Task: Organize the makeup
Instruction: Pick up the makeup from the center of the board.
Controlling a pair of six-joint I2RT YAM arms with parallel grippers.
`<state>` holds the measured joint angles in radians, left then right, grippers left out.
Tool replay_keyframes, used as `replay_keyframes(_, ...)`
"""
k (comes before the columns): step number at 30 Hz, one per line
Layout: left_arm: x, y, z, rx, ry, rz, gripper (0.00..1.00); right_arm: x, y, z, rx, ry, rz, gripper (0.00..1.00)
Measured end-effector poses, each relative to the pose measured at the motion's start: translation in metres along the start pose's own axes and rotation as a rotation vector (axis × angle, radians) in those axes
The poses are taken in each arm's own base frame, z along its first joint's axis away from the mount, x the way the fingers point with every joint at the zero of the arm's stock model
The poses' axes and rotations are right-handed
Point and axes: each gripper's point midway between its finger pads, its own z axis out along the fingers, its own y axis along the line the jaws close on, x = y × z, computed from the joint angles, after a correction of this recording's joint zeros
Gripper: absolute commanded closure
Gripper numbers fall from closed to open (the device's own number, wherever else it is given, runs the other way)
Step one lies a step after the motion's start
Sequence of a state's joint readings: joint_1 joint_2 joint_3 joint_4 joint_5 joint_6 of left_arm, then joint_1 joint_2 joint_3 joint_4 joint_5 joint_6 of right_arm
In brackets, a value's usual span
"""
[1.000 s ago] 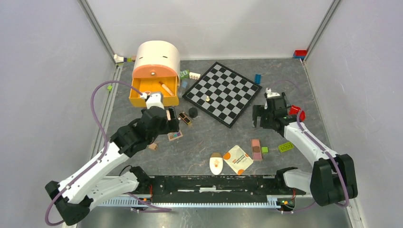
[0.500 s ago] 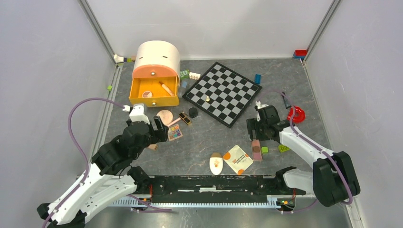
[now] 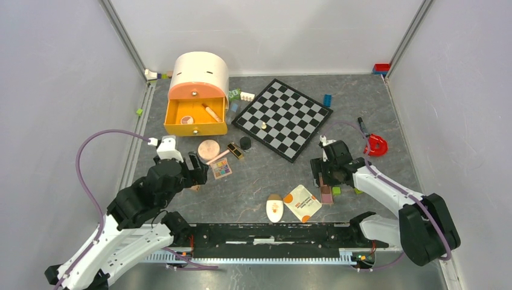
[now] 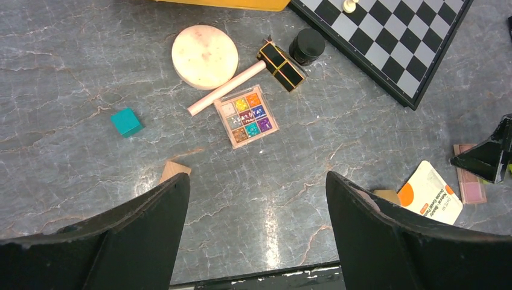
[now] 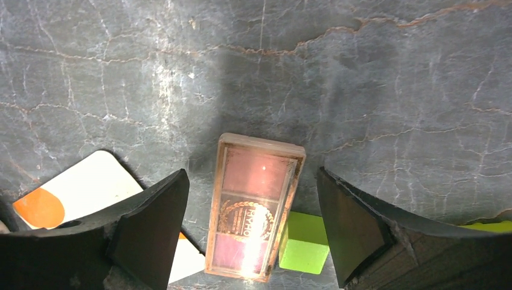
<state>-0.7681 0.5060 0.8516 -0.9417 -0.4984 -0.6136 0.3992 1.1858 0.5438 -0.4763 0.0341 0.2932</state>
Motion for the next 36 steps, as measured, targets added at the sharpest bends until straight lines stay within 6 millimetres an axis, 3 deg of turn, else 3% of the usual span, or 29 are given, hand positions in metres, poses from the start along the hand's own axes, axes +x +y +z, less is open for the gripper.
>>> replay_keyframes(3,0.0,0.001,-0.002,0.003,-0.004,-0.002,0.11,0.002,0.003,-0.001,-0.008,-0.002,-0.009,0.19)
replay_keyframes(7,0.0,0.001,-0.002,0.004,-0.006,-0.004,0.12,0.003,0.004,-0.001,-0.009,-0.006,-0.009,0.08)
replay_keyframes(12,-0.001,0.001,-0.003,0.009,-0.009,-0.006,0.12,-0.006,-0.005,-0.008,0.057,-0.012,-0.016,0.05)
replay_keyframes(14,-0.002,0.001,-0.004,0.012,-0.011,-0.008,0.11,-0.033,-0.01,-0.017,0.103,-0.043,-0.024,0.05)
replay_keyframes(18,-0.008,0.0,-0.008,0.021,-0.031,-0.011,0.1,-0.111,-0.024,-0.037,0.164,-0.176,0.004,0.03)
replay_keyframes(20,-0.01,0.002,-0.01,0.022,-0.042,-0.013,0.1,-0.146,-0.044,-0.046,0.202,-0.237,0.039,0.02)
replay_keyframes(22,-0.011,0.003,-0.012,0.027,-0.053,-0.014,0.1,-0.17,-0.067,-0.05,0.243,-0.264,0.057,0.02)
replay_keyframes(27,-0.013,0.003,-0.015,0.038,-0.069,-0.016,0.1,-0.199,-0.112,-0.028,0.298,-0.203,0.043,0.02)
replay_keyframes(31,-0.013,0.003,-0.014,0.037,-0.068,-0.013,0.09,-0.201,-0.136,0.006,0.244,-0.122,0.045,0.04)
replay_keyframes(36,-0.009,0.003,-0.009,0.021,-0.045,0.005,0.09,-0.206,-0.173,0.027,0.216,-0.088,0.093,0.04)
